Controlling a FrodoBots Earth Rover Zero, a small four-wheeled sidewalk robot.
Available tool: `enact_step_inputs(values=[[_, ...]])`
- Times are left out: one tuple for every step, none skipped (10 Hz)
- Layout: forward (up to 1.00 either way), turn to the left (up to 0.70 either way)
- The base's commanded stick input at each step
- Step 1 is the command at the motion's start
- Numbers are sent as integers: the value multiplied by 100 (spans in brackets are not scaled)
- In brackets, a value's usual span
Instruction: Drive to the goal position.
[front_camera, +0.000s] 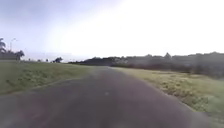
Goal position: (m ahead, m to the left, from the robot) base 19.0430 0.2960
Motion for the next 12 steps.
enact_step_inputs(values=[[100,0],[100,0],[100,0],[100,0],[100,0],[100,0],[100,0],[100,0],[100,0],[100,0],[100,0],[100,0]])
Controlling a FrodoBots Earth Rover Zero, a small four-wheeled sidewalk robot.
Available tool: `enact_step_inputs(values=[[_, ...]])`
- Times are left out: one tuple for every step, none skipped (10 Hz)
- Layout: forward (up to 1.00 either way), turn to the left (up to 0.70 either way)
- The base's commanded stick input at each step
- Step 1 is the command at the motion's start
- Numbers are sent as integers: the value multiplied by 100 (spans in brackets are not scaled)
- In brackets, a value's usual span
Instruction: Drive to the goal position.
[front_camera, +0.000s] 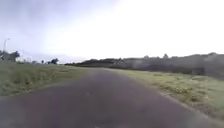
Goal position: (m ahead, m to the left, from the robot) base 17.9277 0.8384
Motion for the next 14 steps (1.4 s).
enact_step_inputs(values=[[100,0],[100,0],[100,0],[100,0],[100,0],[100,0],[100,0],[100,0],[100,10],[100,27],[100,27],[100,27],[100,27],[100,12]])
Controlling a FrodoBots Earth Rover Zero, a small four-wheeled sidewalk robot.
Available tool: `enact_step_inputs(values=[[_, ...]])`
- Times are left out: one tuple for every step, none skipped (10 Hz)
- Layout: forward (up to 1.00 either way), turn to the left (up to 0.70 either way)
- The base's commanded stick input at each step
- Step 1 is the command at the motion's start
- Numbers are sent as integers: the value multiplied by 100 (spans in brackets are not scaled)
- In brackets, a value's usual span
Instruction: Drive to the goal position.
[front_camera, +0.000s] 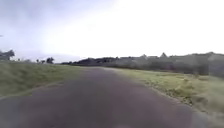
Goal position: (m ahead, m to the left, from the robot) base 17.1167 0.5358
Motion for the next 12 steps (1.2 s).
enact_step_inputs(values=[[100,0],[100,0],[100,0],[100,0],[100,0],[100,0],[100,0],[100,0],[100,0],[100,0],[100,0],[100,0]])
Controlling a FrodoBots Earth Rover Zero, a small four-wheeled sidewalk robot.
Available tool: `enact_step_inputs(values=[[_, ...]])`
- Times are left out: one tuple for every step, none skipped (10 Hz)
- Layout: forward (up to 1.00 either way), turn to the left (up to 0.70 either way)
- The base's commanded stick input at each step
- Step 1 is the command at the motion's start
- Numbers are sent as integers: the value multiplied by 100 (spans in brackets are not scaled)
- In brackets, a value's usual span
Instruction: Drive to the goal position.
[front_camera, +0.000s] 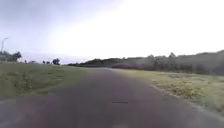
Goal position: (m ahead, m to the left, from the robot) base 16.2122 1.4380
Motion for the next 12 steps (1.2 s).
enact_step_inputs(values=[[100,0],[100,0],[100,0],[100,0],[100,0],[100,0],[100,0],[100,0],[100,0],[100,0],[100,0],[100,0]])
